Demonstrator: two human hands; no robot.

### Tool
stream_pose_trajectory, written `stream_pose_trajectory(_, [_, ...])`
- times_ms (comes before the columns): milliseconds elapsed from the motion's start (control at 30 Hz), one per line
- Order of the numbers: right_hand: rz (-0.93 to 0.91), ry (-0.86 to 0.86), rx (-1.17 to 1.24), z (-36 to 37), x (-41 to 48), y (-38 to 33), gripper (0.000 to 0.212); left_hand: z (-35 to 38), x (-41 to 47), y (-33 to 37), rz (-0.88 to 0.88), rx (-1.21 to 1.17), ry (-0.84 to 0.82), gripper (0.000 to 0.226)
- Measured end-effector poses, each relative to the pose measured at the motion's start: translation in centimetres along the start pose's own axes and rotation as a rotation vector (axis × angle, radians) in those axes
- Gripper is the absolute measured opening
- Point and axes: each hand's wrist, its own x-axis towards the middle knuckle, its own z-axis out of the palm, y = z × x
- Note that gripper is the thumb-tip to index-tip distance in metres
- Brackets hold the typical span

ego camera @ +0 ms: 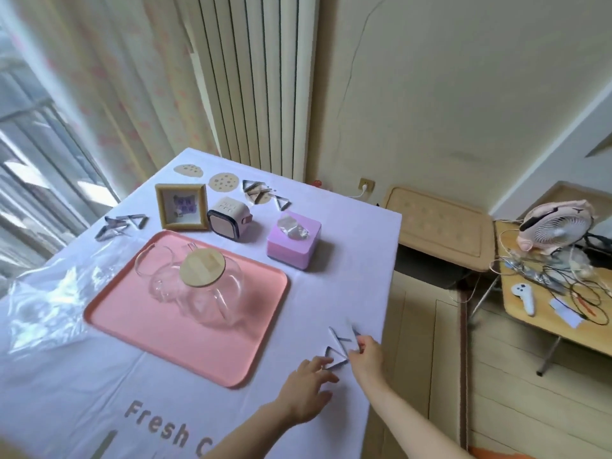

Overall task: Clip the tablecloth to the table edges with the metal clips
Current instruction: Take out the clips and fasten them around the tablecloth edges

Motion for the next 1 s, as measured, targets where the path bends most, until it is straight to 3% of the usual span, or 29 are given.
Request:
stream_pose_trajectory(133, [-0.147, -0.213, -0.138, -0.5, 1.3, -0.4, 0.018, 1.6, 1.2, 1.5, -0.131, 0.108, 0.045, 0.051])
stream_pose_trajectory(267, [-0.267, -0.406, -0.112, -1.6, 2.8, -1.2, 0.021, 2.6, 2.3, 2.7, -0.31, 0.074, 0.193, 0.057])
stream_pose_trajectory(500, [-0.345, -0.388, -0.096, -3.4, 4.3, -1.4, 0.018, 3.1, 1.6, 3.7, -0.516, -0.031, 0.408, 0.064])
stream_pose_trajectory(633, [-0.387, -0.45, -0.144, -3.9, 4.8, -0.8, 0.019, 5.5, 0.3, 4.8, -0.594, -0.037, 0.346, 0.071])
stream_pose_trajectory(767, [-0.404, -0.494, -0.167, -3.9, 5.9, -1.0, 0.011, 7.6, 0.3, 6.6, -0.598, 0.006, 0.177, 0.082])
stream_pose_trajectory(867, [-0.393, -0.533, -0.185, -4.1, 6.8, -1.6, 0.009, 9.1, 0.7, 7.2, -0.552, 0.065, 0.036, 0.114])
stream_pose_trajectory(933, [-0.406, -0.582, -0.218, -4.3, 7.3, -2.1, 0.011, 9.9, 1.4, 7.0, -0.617, 0.152, 0.177, 0.12])
stream_pose_trajectory(1000, [-0.473, -0.618, -0.279, -4.5, 8.0, -2.7, 0.015, 9.2, 2.2, 7.0, -0.6, 0.113, 0.14, 0.115])
